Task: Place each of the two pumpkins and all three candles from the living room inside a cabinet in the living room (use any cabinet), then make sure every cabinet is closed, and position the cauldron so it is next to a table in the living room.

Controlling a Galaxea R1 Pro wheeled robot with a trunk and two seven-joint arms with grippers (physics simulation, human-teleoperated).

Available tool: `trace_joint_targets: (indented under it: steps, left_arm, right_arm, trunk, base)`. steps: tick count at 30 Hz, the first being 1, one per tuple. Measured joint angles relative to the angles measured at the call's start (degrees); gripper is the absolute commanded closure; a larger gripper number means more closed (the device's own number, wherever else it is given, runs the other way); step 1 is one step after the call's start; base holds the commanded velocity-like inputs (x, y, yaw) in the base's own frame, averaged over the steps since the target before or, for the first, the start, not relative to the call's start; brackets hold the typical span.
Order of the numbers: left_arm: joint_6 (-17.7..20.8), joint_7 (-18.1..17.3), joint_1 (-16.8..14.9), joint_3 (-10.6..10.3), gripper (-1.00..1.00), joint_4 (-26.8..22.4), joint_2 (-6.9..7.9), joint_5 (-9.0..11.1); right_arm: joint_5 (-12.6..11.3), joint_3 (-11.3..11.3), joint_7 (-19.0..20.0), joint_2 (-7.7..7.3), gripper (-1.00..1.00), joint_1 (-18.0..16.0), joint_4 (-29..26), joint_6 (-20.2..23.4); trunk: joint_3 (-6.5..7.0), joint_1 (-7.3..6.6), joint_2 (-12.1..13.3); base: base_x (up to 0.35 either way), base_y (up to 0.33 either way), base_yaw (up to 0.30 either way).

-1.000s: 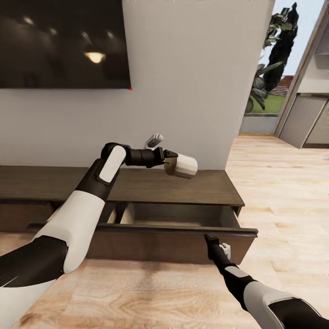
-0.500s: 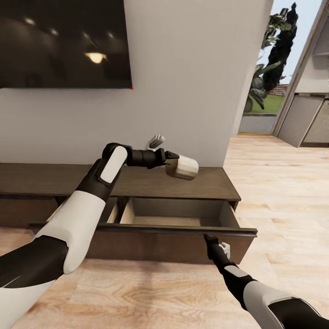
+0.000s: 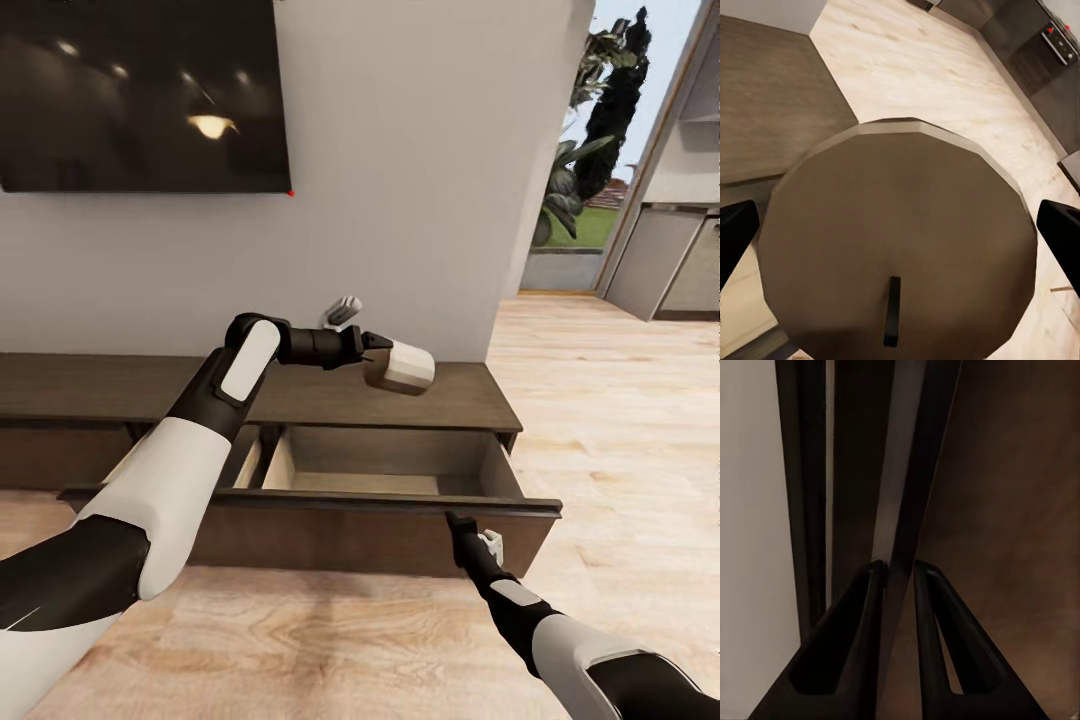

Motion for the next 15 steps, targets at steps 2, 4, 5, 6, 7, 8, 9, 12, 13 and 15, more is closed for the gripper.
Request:
trace_joint_targets:
  steps: [2, 4, 5, 6, 7, 8, 9, 12, 13, 15]
  left_arm:
    - [0.0, 0.0, 0.0, 0.0, 1.0, 0.0, 0.0, 0.2]
    - [0.0, -0.1, 0.0, 0.0, 1.0, 0.0, 0.0, 0.1]
    - [0.0, -0.1, 0.0, 0.0, 1.0, 0.0, 0.0, 0.1]
    - [0.0, -0.1, 0.0, 0.0, 1.0, 0.0, 0.0, 0.1]
    - [0.0, -0.1, 0.0, 0.0, 1.0, 0.0, 0.0, 0.0]
    - [0.0, -0.1, 0.0, 0.0, 1.0, 0.0, 0.0, 0.0]
    - [0.0, -0.1, 0.0, 0.0, 1.0, 0.0, 0.0, 0.1]
    - [0.1, -0.1, 0.0, -0.1, 1.0, 0.0, 0.0, 0.2]
    - [0.1, -0.1, 0.0, -0.1, 1.0, 0.0, 0.0, 0.2]
    - [0.1, -0.1, 0.0, -0.1, 1.0, 0.0, 0.0, 0.1]
  right_arm:
    - [0.0, -0.1, -0.1, 0.04, 1.0, 0.0, 0.0, 0.0]
    - [0.0, -0.1, -0.1, 0.05, 1.0, 0.0, 0.0, 0.0]
    - [0.0, -0.1, 0.0, 0.05, 1.0, 0.0, 0.0, 0.0]
    - [0.0, -0.1, -0.1, 0.05, 1.0, 0.0, 0.0, 0.0]
    - [0.0, -0.1, -0.1, 0.06, 1.0, 0.0, 0.0, 0.0]
    - [0.0, 0.0, -0.1, 0.06, 1.0, 0.0, -0.1, 0.0]
    - [0.0, 0.0, -0.1, 0.06, 1.0, 0.0, -0.1, 0.0]
    - [0.0, 0.0, -0.2, 0.1, 1.0, 0.0, -0.1, 0.0]
    - [0.0, 0.0, -0.2, 0.12, 1.0, 0.0, -0.1, 0.0]
    - [0.0, 0.0, -0.1, 0.13, 1.0, 0.0, -0.1, 0.0]
  trunk:
    - [0.0, -0.01, 0.0]
    - [0.0, -0.02, 0.0]
    - [0.0, -0.02, 0.0]
    - [0.0, -0.02, 0.0]
    - [0.0, -0.01, 0.0]
    - [0.0, -0.01, 0.0]
    - [0.0, 0.0, 0.0]
    - [0.0, -0.01, 0.0]
    - [0.0, -0.01, 0.0]
    - [0.0, -0.02, 0.0]
  base:
    - [-0.066, 0.0, 0.0]
    - [-0.03, 0.0, 0.0]
    - [-0.024, 0.0, 0.0]
    - [-0.067, 0.0, 0.0]
    - [-0.127, 0.0, 0.0]
    - [-0.192, 0.0, 0.0]
    - [-0.22, 0.0, 0.0]
    - [-0.135, 0.0, 0.0]
    - [-0.065, 0.0, 0.0]
    - [-0.041, 0.0, 0.0]
